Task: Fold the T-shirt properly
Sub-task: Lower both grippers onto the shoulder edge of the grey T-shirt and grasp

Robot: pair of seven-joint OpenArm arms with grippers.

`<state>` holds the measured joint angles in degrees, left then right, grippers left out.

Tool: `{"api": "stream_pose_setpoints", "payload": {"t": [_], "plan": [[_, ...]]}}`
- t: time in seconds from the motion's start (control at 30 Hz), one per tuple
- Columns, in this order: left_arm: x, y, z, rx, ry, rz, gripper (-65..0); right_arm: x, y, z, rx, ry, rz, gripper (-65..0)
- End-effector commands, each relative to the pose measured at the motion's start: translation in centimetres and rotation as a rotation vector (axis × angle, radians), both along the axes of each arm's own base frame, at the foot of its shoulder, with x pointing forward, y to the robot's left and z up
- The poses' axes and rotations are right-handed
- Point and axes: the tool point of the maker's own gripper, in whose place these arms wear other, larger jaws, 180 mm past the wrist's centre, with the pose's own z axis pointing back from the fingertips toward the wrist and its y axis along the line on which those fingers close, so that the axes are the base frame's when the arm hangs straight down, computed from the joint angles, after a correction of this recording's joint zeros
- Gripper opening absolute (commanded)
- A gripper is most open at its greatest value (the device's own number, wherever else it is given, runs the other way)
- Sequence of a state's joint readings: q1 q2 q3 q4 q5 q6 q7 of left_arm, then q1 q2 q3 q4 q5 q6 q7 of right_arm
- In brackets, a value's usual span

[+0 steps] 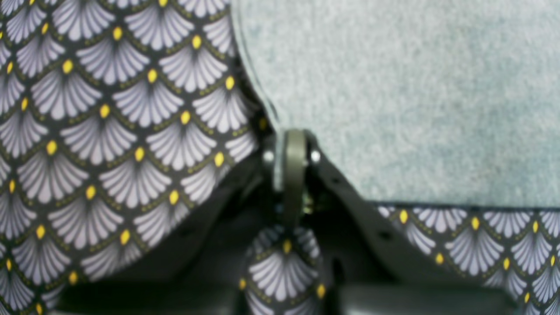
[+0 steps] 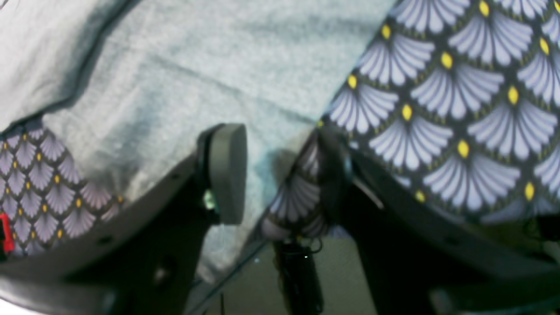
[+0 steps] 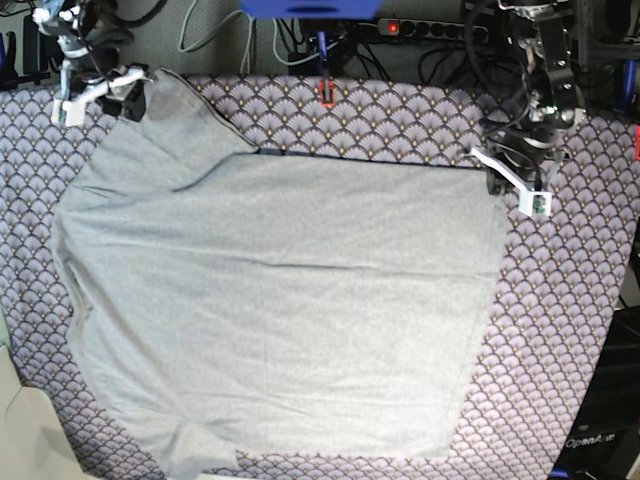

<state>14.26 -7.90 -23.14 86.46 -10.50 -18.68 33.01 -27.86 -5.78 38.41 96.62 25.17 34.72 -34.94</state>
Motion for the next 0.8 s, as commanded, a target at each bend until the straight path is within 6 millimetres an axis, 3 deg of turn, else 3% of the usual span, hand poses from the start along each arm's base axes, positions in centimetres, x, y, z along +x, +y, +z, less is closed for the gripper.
{"api": "stream_pose_setpoints", "payload": {"t": [0.0, 0.3, 0.6, 0.77], "plan": [[-0.5, 0.8, -0.3, 0.032, 0.036, 0.003, -65.0, -0.6, 0.6, -0.3, 0.011, 0.023, 0.013, -36.9], [-0.5, 0.8, -0.3, 0.032, 0.036, 0.003, -65.0, -0.4, 3.5, -0.5, 0.058, 0.027, 0.121, -38.2], [-0.7, 0.8, -0.3, 0.031, 0.038, 0.004, -65.0, 0.1, 3.3, -0.4, 0.051, 0.024, 0.122, -65.0], [-0.5, 0.7, 0.0, 0.028, 0.028, 0.004, -65.0, 0.3, 2.7, 0.2, 0.031, 0.010, 0.117, -65.0]]}}
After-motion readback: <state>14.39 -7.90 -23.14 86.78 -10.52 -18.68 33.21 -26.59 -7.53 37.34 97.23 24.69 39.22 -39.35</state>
